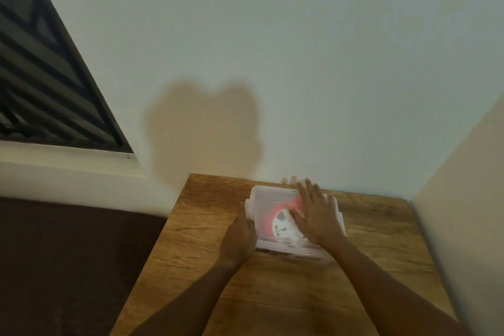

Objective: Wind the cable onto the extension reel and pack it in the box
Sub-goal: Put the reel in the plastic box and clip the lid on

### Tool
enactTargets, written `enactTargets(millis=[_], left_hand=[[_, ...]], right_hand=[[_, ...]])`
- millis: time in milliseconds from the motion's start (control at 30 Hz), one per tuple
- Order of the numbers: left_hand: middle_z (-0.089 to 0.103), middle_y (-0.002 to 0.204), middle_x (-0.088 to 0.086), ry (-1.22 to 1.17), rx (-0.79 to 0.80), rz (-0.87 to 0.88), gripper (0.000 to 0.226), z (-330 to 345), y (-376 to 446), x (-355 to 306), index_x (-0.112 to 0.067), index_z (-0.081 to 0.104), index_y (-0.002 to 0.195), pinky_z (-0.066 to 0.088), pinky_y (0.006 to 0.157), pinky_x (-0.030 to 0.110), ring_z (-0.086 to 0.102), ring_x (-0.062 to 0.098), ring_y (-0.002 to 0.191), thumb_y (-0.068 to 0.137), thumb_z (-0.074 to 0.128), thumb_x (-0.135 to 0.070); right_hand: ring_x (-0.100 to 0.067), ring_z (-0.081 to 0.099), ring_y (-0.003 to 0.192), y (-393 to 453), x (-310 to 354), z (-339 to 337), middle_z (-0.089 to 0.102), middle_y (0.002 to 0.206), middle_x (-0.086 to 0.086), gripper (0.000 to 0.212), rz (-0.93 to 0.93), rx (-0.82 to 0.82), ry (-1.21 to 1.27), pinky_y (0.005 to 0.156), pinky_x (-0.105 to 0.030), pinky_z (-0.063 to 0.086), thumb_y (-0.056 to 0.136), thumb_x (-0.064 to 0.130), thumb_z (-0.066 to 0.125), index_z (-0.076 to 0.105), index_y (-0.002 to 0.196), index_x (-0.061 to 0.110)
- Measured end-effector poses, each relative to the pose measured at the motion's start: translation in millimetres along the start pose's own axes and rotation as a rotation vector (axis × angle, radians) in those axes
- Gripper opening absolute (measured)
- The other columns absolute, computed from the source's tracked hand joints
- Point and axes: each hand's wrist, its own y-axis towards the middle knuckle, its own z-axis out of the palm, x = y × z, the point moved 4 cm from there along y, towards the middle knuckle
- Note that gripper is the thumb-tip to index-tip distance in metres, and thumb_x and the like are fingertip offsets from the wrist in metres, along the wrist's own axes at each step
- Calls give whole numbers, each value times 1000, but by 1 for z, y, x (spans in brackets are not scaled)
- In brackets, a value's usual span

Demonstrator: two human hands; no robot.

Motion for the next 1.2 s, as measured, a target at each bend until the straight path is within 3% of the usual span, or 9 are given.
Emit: enactTargets(millis=[167, 333, 400, 467, 500, 567, 667, 900, 1200], left_hand=[[67, 135, 5, -17, 10, 3, 46, 2, 3, 2, -15, 37, 155, 62, 94, 42, 71, 21, 113, 112, 35, -31], [65, 138, 6, -87, 60, -12, 45, 4, 6, 5, -16, 37, 154, 63, 93, 44, 70, 23, 114, 112, 36, -31], [60, 142, 8, -237, 116, -45, 47, 5, 8, 7, -19, 30, 157, 64, 89, 42, 69, 24, 114, 112, 35, -33], [54, 146, 9, -417, 193, -110, 50, 5, 6, 8, -23, 25, 158, 65, 78, 31, 67, 23, 113, 111, 35, -39], [50, 149, 9, -492, 224, -150, 52, 4, 5, 9, -25, 23, 159, 64, 74, 28, 64, 23, 114, 111, 35, -42], [47, 149, 9, -623, 272, -252, 56, 7, 4, 11, -27, 19, 159, 63, 76, 33, 61, 27, 118, 110, 36, -45], [49, 145, 9, -686, 278, -280, 57, 9, 2, 11, -29, 18, 159, 64, 80, 41, 61, 29, 116, 109, 37, -47], [53, 143, 12, -645, 282, -244, 57, 10, 2, 11, -21, 22, 158, 61, 93, 51, 64, 32, 119, 109, 36, -47], [53, 139, 10, -633, 355, -276, 58, 7, 5, 13, -18, 24, 155, 62, 76, 37, 65, 22, 106, 108, 37, -51]], right_hand=[[-27, -2, 152, -12, -38, -1, -2, 166, -3, 81, 202, -30, 73, 120, -57, 7, 94, 72, 11, 1, 158, 24], [-26, -2, 152, -12, -38, -11, -4, 166, -7, 78, 251, -37, 295, 121, -49, 9, 100, 60, 28, 1, 159, 17], [-20, 17, 150, -19, -44, -25, 12, 164, -11, 67, 353, -110, 580, 119, -43, 24, 102, 50, 37, 22, 156, 15], [-9, 61, 120, -37, -53, -25, 52, 141, -21, 43, 455, -90, 1010, 95, -33, 54, 101, 45, 44, 58, 130, 18], [-14, 71, 102, -48, -55, -19, 65, 123, -20, 37, 527, 4, 1222, 83, -36, 60, 100, 44, 47, 65, 118, 17], [-30, 73, 96, -71, -60, -5, 73, 111, -14, 38, 681, 216, 1470, 82, -49, 59, 98, 46, 52, 65, 119, 16], [-35, 71, 100, -82, -71, 6, 74, 109, -12, 43, 771, 259, 1476, 88, -53, 57, 92, 48, 62, 65, 120, 16], [-34, 74, 87, -71, -73, -10, 75, 101, -13, 34, 910, 137, 1442, 77, -53, 60, 87, 24, 75, 65, 115, 8], [-26, 66, 92, -58, -60, -33, 67, 118, -12, 33, 780, 10, 985, 84, -46, 59, 94, 13, 66, 61, 126, 5]])
